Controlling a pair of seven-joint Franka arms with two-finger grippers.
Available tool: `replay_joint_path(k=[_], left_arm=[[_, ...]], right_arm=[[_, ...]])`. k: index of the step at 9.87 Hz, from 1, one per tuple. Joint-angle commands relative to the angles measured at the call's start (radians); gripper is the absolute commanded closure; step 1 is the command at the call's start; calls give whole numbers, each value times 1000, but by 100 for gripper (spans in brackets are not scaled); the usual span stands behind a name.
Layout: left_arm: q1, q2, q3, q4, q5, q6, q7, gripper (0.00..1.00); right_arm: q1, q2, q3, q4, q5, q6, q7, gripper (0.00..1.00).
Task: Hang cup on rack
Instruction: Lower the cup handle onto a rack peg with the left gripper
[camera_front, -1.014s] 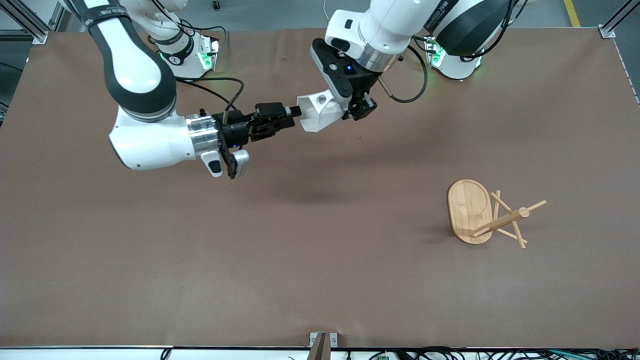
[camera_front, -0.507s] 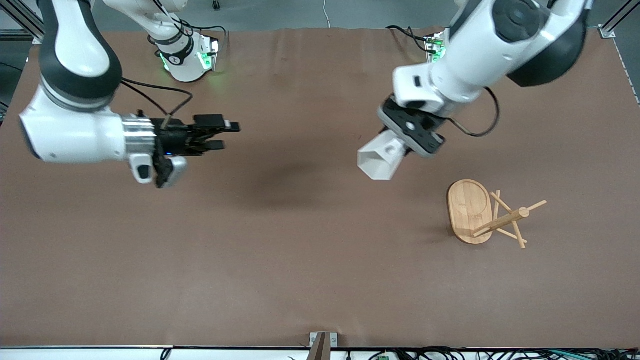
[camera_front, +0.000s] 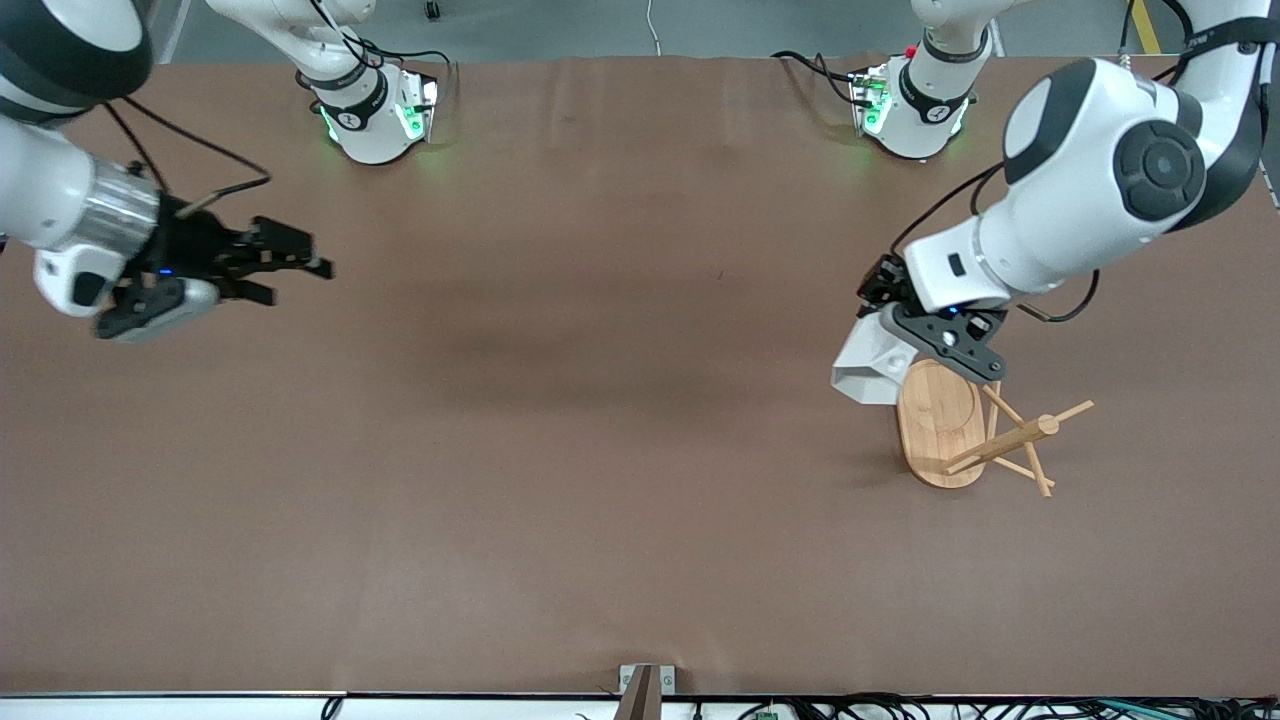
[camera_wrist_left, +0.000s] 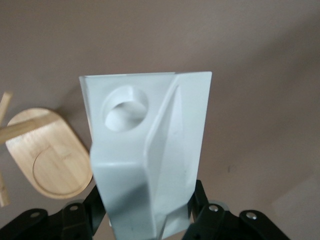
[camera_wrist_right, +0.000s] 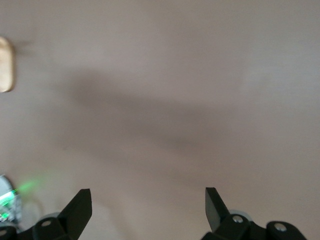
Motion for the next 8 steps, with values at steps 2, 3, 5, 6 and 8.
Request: replay_joint_path(k=[2,3,5,6,8], left_arm=[[69,-7,-11,-105,55,23,12,78],[75,-7,-11,-134,56,50,29,78],[119,2,-10,-151,56,75,87,78],[123,14,-11,-151,56,77,105,78],[135,39,-11,-147,58,78,119,78]], right_arm=[[44,-2,-136,136,-130,-4,19,0],[59,25,-165,195,-159,-9,17,0],[76,36,-168,241,-290,-18,19,0],[76,33,-170,235,-288,-29,17,0],[73,-17,-170,137,-288,-32,39,0]])
